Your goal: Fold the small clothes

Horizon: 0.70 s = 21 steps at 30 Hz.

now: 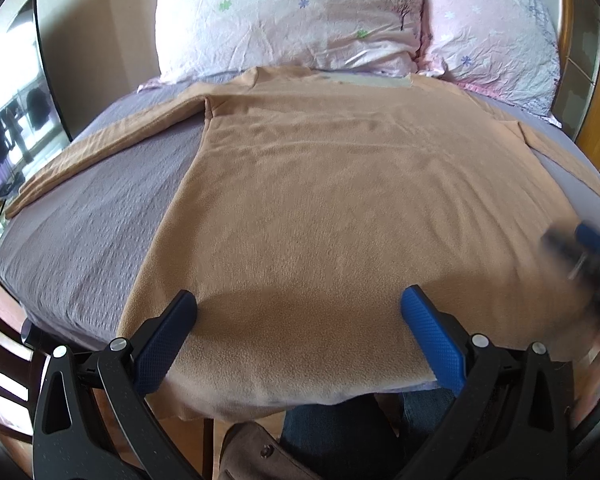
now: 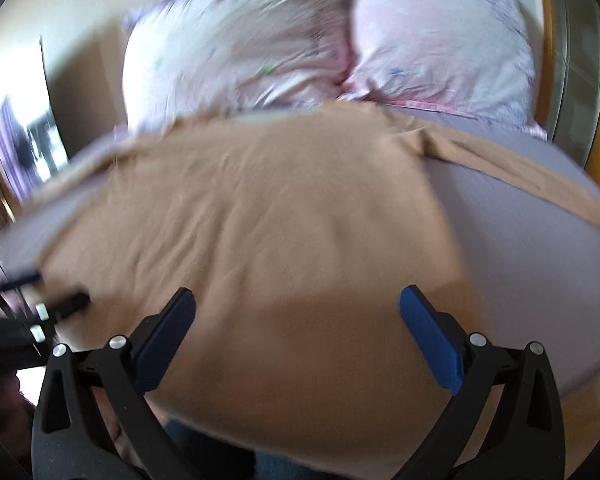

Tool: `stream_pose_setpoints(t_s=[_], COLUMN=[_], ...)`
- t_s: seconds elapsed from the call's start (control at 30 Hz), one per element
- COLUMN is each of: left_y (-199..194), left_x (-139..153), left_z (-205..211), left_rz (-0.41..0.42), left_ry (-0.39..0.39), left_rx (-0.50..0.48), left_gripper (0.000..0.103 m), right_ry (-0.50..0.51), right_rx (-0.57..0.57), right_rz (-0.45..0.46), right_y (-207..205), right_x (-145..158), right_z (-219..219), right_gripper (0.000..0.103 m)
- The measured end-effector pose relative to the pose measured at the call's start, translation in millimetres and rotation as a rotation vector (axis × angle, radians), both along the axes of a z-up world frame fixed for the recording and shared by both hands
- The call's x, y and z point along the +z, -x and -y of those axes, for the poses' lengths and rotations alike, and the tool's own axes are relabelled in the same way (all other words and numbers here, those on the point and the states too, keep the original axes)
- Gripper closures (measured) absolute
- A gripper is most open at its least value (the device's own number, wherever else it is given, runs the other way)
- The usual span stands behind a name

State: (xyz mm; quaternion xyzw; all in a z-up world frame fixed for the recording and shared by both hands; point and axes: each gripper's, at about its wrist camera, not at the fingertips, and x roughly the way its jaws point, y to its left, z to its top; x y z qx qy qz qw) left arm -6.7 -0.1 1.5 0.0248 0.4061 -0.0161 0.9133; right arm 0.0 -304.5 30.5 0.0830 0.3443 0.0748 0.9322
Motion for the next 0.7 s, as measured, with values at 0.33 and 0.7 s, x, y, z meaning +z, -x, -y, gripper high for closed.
stream_pose_setpoints(t_s=[0.33, 0.7], left_y=[-30, -60], left_x=[22, 30], left_z=[-18, -68], left_rz=[0.098, 0.151], left_ry=[0.185, 0.437], left_rx=[-0.074, -0.037], left_gripper=[0.001, 0.001], right_ry=[-0.520, -0.564], right_rx=[-0.783, -0.919], right_rz=[-0.163, -0.204], right_y=[-53, -104], right_x=[-2, -29], right_z=[298, 363], right_gripper=[0.050, 0.097])
